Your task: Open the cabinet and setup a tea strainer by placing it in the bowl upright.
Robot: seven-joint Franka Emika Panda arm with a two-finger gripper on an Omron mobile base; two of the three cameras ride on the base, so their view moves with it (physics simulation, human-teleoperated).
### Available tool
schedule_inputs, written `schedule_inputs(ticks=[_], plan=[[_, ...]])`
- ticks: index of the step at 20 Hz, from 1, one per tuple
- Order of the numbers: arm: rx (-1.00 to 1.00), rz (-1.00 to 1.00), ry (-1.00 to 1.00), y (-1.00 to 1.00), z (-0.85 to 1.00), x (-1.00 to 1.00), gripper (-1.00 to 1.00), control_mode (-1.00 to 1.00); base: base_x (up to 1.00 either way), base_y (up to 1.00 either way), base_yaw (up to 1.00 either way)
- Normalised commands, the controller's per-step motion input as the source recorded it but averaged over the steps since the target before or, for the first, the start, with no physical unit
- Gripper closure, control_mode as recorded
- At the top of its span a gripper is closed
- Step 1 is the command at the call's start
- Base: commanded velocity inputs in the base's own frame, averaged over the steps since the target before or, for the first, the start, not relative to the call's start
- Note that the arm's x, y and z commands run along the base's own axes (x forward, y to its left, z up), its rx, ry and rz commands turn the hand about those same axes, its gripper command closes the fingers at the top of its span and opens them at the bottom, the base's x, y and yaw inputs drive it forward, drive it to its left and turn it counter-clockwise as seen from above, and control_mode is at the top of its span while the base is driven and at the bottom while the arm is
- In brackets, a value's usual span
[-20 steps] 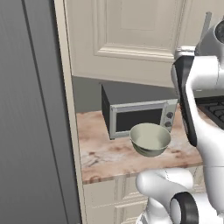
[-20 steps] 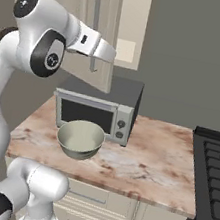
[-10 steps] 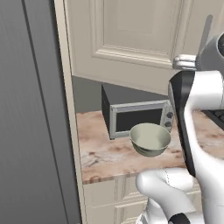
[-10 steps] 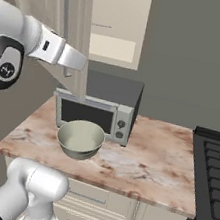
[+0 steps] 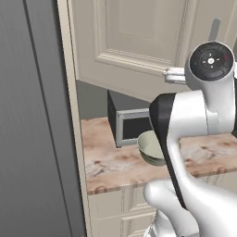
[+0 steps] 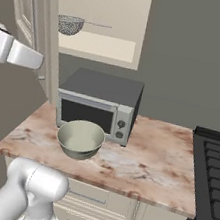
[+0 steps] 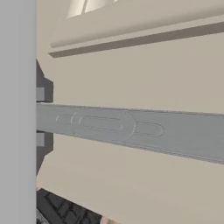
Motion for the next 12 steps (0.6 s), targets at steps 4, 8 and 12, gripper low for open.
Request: schedule_inputs(ticks=[4,8,12], plan=[[0.0,-0.07,0.0,0.19,0.0,-0.14,-1.0,-1.0,0.0,0.0,0.0],[0.0,-0.06,0.0,0.05,0.0,-0.04,-1.0,-1.0,0.0,0.0,0.0],[-0.01,-0.07,0.0,-0.1,0.0,-0.21,-1.0,-1.0,0.0,0.0,0.0]])
